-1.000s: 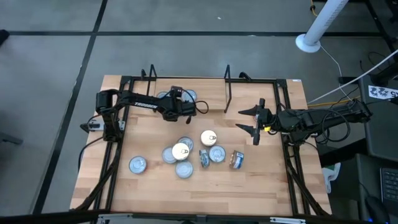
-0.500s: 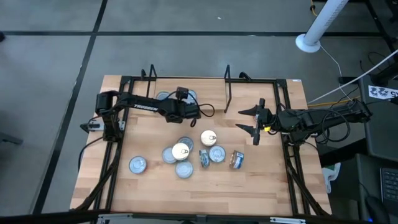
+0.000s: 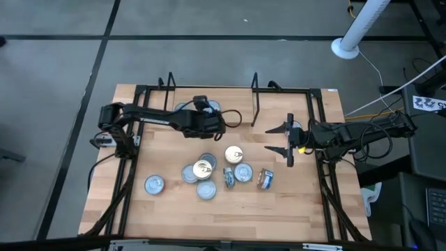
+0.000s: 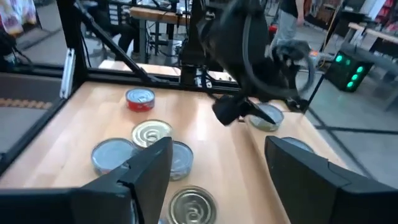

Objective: Stack canned seafood by type on shelf
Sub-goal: Put the green tuna can on the shelf

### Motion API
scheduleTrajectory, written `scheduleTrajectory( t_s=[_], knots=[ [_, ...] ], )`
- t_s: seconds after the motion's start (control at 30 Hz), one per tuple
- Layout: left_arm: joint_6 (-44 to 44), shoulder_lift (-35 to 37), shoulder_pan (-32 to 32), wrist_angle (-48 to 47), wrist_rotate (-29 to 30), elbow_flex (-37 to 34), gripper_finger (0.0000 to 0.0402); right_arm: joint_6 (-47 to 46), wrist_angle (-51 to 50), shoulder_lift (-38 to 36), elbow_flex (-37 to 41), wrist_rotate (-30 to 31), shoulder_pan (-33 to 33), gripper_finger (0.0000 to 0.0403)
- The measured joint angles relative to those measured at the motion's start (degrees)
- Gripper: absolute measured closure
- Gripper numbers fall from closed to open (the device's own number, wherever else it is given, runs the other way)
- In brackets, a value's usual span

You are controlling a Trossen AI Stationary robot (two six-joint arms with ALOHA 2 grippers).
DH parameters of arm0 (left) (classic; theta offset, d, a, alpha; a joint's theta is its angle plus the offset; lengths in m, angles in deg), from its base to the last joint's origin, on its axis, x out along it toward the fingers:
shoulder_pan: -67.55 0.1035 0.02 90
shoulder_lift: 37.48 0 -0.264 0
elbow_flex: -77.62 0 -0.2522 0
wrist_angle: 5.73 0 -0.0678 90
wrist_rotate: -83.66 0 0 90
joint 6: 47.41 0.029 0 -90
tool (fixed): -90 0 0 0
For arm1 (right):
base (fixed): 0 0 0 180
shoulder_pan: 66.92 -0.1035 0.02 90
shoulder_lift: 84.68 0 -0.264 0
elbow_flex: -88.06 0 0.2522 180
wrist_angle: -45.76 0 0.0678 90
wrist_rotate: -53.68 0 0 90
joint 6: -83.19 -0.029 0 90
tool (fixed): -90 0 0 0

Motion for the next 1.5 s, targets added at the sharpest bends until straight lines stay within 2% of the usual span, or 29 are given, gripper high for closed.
scheduleTrajectory(
  t_s=[0.2,0.47,0.87,1.07,1.5],
  knots=[
    [-14.22,5.30,-2.85,-2.02,-0.67,0.02,0.0139,7.68,-0.07,0.99,0.00,-1.02,0.00,0.0146],
    [-26.39,10.63,-7.80,-3.23,-7.76,0.04,0.0139,17.53,0.89,6.59,0.00,-13.42,0.01,0.0146],
    [-32.45,11.24,-14.54,-3.94,-11.14,0.04,0.0139,27.81,2.63,17.13,0.00,-15.02,0.00,0.0146],
    [-36.90,11.24,-16.47,-3.73,-11.33,0.04,0.0139,29.64,4.81,21.07,-0.15,-19.43,0.02,0.0146],
    [-40.34,11.22,-17.11,-3.62,-11.31,0.04,0.0139,38.68,-7.72,34.77,-14.91,-20.96,0.00,0.0146]
  ],
)
